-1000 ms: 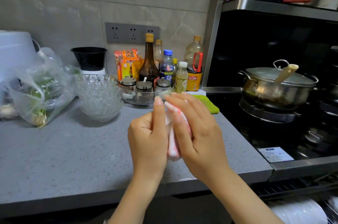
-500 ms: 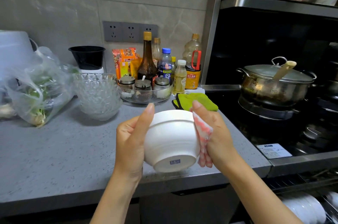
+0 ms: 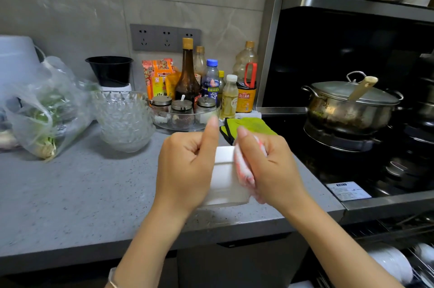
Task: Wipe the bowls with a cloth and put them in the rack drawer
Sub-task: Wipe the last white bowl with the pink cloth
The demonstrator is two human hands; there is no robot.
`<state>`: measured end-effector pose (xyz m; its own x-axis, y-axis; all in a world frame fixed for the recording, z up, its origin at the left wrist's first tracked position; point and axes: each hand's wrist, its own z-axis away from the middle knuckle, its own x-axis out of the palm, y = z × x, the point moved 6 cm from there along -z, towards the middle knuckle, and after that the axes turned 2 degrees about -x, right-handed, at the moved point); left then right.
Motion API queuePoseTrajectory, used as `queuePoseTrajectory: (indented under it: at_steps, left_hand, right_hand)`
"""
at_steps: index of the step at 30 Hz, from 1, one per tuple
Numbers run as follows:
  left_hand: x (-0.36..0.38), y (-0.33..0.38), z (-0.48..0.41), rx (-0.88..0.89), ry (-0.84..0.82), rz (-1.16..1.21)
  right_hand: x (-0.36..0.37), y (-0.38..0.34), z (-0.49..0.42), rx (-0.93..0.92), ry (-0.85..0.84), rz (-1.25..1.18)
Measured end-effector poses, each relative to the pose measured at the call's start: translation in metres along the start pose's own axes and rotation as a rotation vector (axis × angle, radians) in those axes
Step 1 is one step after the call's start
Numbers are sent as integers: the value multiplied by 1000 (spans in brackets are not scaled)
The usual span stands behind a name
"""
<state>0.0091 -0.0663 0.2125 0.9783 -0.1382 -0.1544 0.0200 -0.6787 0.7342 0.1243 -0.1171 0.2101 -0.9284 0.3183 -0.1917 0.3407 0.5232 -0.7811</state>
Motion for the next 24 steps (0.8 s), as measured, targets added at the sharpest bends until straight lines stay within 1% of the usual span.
queuePoseTrajectory:
  at_steps: [2,4,5,7,10,11,12,13,15,17,18,21,24]
  left_hand:
    - [-7,-12,3,-124,122,121]
    - [-11,-25,6,-251,230,218]
    - [-12,-28,8,-280,270,225]
    - [-10,-31,10,-294,322,223]
    - [-1,-31,14,-288,351,217]
    - [1,-29,15,-276,346,224]
    - [3,-27,16,-255,334,226]
    - [3,-24,16,-233,316,215]
    - [0,-22,16,-210,278,199]
    - [-2,-24,16,-235,233,263]
    - [-3,-27,15,-254,205,307]
    - [-6,-36,17,-323,139,458]
    - [-9,-44,20,-405,82,571]
  right_hand:
    - [-1,7,5,21,70,-49]
    - [2,18,11,66,109,18]
    - [5,21,14,56,126,82]
    - [11,17,18,-64,156,260]
    - [26,3,18,-264,144,614]
    - [28,0,16,-298,145,671]
    - [28,-1,13,-312,152,669]
    - [24,-1,11,-302,164,617]
    - [13,3,5,-198,190,405]
    - [9,7,3,-62,175,167]
    - [8,8,4,-22,165,68]
    - [7,14,6,79,134,-75]
    - [3,26,9,250,101,-214]
